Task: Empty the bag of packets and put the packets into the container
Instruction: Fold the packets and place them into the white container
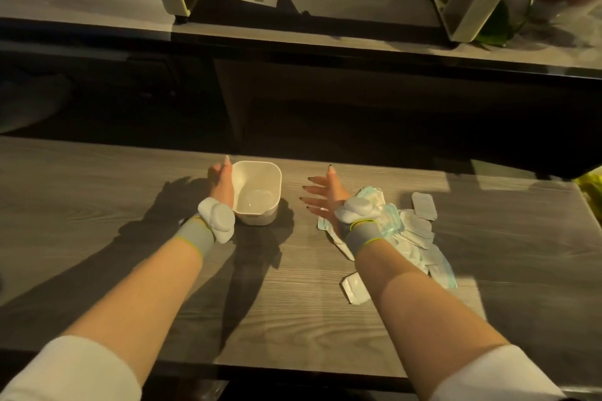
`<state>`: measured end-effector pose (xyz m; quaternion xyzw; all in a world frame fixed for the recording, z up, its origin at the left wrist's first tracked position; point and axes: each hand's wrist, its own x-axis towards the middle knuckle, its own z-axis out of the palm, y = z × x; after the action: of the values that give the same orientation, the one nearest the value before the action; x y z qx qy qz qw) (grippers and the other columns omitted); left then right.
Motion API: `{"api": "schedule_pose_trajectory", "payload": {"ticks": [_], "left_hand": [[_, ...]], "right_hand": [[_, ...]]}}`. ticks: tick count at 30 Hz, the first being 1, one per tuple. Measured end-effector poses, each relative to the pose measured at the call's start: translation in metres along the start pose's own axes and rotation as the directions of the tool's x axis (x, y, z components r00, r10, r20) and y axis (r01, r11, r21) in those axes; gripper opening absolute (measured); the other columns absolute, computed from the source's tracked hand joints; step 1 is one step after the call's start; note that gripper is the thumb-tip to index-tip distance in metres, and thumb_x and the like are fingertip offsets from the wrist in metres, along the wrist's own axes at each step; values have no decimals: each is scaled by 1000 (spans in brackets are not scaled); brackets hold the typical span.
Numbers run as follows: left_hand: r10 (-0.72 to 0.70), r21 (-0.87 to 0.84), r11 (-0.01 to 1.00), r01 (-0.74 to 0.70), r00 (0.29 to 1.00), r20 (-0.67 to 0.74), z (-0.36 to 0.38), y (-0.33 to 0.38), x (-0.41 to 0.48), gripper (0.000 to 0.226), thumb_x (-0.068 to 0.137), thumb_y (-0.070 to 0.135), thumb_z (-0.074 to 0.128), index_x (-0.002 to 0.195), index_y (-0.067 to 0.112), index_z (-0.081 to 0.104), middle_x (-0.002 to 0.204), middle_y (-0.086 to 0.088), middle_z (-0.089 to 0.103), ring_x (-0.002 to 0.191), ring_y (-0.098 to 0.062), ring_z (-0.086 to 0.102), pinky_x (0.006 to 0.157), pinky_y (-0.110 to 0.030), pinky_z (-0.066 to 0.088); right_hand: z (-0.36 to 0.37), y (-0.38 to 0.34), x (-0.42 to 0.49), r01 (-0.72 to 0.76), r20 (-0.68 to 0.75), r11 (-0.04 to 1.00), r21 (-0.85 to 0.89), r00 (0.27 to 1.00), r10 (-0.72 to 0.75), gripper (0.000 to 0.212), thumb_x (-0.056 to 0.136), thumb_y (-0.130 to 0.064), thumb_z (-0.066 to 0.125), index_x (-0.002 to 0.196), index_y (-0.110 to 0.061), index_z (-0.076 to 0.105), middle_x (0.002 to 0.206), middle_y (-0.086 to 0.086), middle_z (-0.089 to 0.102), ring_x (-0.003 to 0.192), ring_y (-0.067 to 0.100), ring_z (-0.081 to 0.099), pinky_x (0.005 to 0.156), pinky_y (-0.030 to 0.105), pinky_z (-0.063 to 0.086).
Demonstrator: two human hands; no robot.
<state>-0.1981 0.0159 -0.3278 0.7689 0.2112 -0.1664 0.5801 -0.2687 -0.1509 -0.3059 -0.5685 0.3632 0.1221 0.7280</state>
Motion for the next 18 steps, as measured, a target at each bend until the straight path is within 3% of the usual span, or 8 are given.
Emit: {"api": "schedule_pose_trajectory", "payload": {"ticks": [2,3,5,8,10,11,14,18], "left_hand": [[180,218,963,-157,980,-88,5,11,-13,57,95,48,31,142,16,29,151,-5,30,135,-28,33,112,-41,26],[294,341,906,-250,952,-82,9,15,-20,55,95,46,33,141,17,30,153,-6,27,139,-28,28,113,-41,25],[503,477,763,-436,864,-13,23,20,-33,49,95,39,39,137,15,37,153,-6,27,143,-24,21,115,-39,19],[663,484,605,-632,737,133,50,27,-55,37,94,29,44,126,11,48,143,-8,38,137,-23,30,112,-33,22],[658,445,575,-686,711,247,72,25,-66,32,94,25,44,121,8,51,131,-10,48,127,-24,40,105,-29,28],[615,416,604,-679,730,298,82,21,-70,31,95,23,45,120,7,51,127,-11,50,123,-24,44,101,-27,31],[455,447,655,-610,790,411,108,-4,-74,32,93,18,49,122,6,49,129,-13,50,121,-26,47,97,-25,33],[274,625,532,-572,814,512,122,-36,-60,50,88,18,56,134,10,40,139,-10,40,131,-28,39,105,-28,26]], "right_hand": [[-22,-3,5,71,-96,997,-29,993,-74,49,101,-31,28,124,6,51,127,26,57,73,30,60,60,29,46],[-36,-2,9,116,-137,983,-142,981,-135,41,100,-26,35,118,5,55,121,27,60,64,25,57,53,25,44],[-67,3,16,137,-183,841,-523,946,-268,19,94,-16,47,101,-8,63,114,18,66,77,27,63,55,18,44],[-105,6,18,26,-107,448,-894,957,-268,24,87,-7,51,106,-7,65,119,8,65,113,25,59,67,6,44],[-123,6,19,-2,-38,256,-967,990,-134,32,89,-10,51,120,-9,60,131,6,57,124,25,51,92,19,44],[-129,8,21,30,11,181,-983,995,-103,35,89,-13,52,123,-12,58,135,6,54,125,26,50,97,25,41],[-137,15,23,112,110,23,-993,991,-73,42,86,-14,58,127,-17,52,136,12,48,124,32,46,99,37,41],[-139,14,24,216,223,-143,-966,974,-38,42,92,-19,51,133,-18,43,141,13,36,131,34,33,103,43,36]]}}
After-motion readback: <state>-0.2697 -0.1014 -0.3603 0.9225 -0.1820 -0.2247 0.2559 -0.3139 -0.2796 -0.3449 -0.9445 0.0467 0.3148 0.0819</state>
